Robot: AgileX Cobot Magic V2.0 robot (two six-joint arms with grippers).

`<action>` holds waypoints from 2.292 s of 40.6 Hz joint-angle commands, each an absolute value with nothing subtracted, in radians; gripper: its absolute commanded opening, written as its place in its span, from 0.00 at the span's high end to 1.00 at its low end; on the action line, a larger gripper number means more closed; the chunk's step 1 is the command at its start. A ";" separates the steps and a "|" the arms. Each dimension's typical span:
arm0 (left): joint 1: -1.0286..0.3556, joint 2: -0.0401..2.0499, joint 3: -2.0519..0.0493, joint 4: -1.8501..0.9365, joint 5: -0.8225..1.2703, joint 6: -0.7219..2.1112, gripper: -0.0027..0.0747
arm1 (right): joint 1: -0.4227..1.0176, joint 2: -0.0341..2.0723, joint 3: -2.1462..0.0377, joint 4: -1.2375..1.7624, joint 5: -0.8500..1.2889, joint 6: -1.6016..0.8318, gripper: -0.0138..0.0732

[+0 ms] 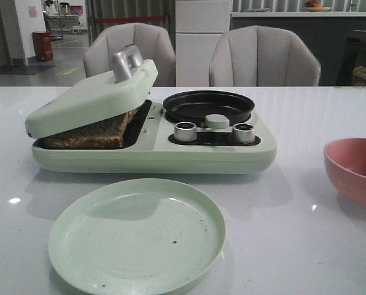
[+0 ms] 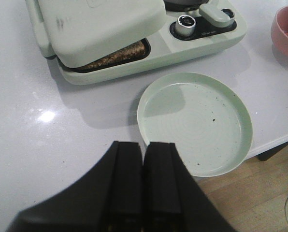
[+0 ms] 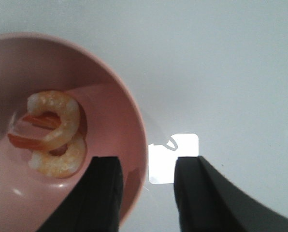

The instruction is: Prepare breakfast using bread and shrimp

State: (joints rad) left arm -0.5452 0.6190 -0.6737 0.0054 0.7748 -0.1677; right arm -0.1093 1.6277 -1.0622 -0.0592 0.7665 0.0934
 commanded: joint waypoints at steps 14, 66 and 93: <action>-0.551 0.619 -0.701 0.006 0.710 -0.177 0.84 | -0.117 1.699 -1.100 -0.085 0.603 0.080 0.51; -0.551 0.619 -0.701 0.006 0.710 -0.177 0.84 | 0.577 1.692 -1.691 -1.352 0.962 0.549 0.82; -0.551 0.619 -0.701 0.006 0.710 -0.177 0.84 | 0.669 2.118 -1.803 -1.812 1.162 0.663 0.82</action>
